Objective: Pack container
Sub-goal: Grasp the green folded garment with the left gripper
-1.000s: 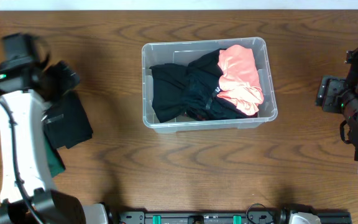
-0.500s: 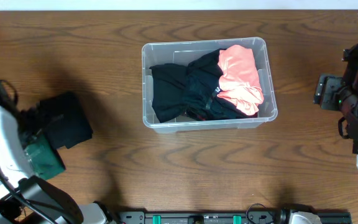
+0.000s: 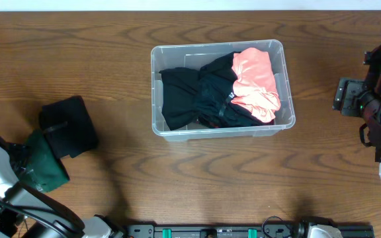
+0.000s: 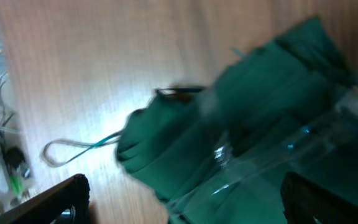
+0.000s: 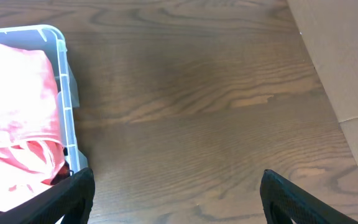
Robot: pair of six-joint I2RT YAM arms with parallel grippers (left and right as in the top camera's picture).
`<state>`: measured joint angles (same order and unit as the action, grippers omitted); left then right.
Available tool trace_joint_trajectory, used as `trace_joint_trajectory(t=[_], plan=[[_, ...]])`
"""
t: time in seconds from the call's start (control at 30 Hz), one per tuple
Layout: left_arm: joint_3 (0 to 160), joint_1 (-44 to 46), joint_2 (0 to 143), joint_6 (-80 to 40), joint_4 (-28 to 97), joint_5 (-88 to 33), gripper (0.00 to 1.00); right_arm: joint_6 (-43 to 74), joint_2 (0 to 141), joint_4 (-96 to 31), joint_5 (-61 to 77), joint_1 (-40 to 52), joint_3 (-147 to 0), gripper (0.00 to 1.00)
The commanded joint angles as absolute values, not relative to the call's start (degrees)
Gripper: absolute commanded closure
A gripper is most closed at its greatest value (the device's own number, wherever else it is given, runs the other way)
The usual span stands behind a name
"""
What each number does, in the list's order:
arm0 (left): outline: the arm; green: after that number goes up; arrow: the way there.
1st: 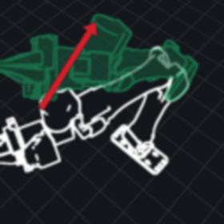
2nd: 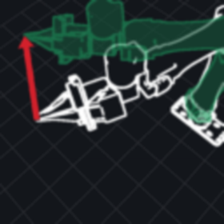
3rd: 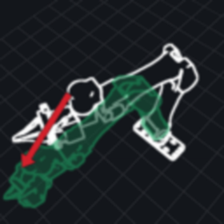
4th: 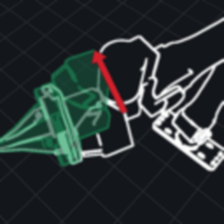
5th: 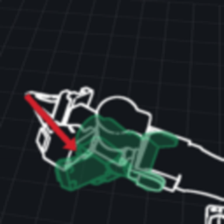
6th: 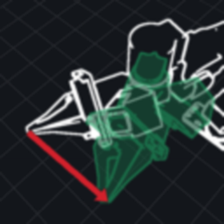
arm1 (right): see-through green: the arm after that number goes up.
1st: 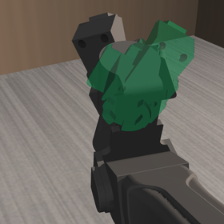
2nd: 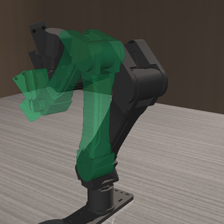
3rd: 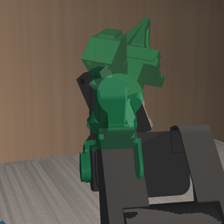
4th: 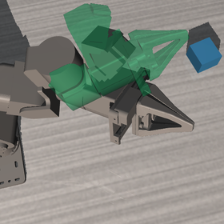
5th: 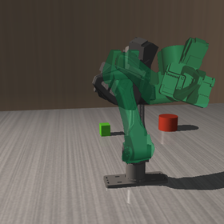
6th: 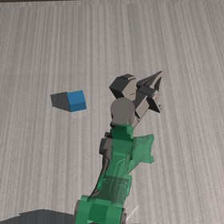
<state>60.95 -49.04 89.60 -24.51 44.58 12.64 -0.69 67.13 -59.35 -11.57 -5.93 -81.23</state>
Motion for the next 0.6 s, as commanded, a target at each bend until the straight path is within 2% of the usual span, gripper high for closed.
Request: trace_joint_trajectory(t=[0.0,0.3,0.5,0.57], plan=[[60.49,-49.12,92.44,-16.03,42.02,9.17,0.02,-1.17,67.31,-59.35,-11.55,-6.35,-81.25,0.16],[60.49,-49.87,104.90,-10.90,37.98,4.78,0.02,-1.39,67.31,-59.37,-11.60,-6.35,-81.25,0.16],[60.49,-50.06,112.01,-8.67,37.19,-3.81,0.00,-1.43,67.31,-59.35,-11.57,-6.35,-81.25,0.16],[60.49,-50.06,112.44,-7.88,37.12,-9.69,0.10,-1.85,67.31,-59.37,-11.60,-6.35,-81.25,0.16]])
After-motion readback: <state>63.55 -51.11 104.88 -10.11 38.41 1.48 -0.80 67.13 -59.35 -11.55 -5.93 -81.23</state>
